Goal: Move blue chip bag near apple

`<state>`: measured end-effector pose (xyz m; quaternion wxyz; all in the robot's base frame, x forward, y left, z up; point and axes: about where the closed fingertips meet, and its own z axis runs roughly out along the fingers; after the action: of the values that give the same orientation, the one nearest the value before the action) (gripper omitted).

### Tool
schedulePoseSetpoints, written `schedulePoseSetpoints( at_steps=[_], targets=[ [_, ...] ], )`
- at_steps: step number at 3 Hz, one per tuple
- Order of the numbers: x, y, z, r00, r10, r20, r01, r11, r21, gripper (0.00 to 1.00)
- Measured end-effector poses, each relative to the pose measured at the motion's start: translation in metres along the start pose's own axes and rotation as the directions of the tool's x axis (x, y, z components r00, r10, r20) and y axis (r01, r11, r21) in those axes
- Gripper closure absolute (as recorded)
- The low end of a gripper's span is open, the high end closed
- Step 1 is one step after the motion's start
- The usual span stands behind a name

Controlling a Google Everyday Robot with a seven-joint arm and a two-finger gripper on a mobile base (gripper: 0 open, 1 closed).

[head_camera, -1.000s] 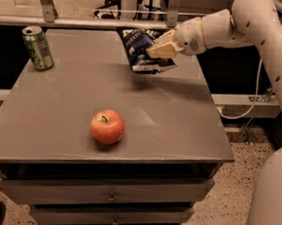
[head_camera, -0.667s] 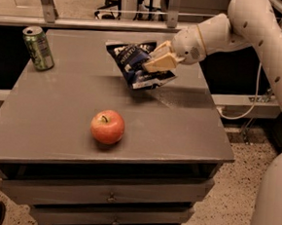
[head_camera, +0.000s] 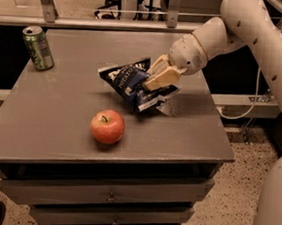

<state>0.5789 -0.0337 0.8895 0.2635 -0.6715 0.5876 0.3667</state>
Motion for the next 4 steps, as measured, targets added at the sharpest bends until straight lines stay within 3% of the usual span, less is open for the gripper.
schedulePoseSetpoints(
  at_steps=[1, 4],
  targets=[
    [0.0003, 0.0115, 0.0009, 0.999, -0.028, -0.043, 0.026, 0.9983, -0.052, 0.79],
    [-0.0032, 0.0140, 0.0058, 0.995, -0.068, -0.067, 0.062, 0.9941, -0.090, 0.10]
  ],
)
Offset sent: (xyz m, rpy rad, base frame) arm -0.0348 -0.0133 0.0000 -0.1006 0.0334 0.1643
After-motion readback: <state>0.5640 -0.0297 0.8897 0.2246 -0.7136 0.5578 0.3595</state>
